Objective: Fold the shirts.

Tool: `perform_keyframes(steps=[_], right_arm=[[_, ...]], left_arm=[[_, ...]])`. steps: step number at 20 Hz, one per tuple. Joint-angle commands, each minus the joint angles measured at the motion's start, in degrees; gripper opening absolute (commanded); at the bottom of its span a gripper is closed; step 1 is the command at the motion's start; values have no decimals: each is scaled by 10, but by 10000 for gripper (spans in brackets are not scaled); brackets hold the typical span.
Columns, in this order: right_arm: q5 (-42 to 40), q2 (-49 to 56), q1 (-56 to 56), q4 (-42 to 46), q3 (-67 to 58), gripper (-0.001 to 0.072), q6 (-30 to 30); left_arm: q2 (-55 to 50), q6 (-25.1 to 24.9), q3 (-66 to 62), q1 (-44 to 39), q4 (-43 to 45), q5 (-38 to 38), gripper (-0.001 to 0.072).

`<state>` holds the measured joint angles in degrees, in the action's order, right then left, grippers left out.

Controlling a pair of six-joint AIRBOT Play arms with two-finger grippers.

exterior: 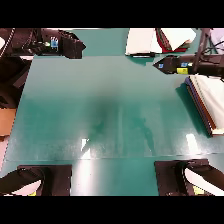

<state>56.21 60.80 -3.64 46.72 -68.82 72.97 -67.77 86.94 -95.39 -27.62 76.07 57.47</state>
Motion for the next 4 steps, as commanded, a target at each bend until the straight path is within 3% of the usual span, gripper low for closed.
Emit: perform_keyframes(steps=[1,4], right_arm=[[-7,9,-25,-1,0,20,0],[-7,9,-20,-2,-1,21,0]], left_arm=[[0,0,0,0,0,0,22],[0,0,0,0,0,0,22]])
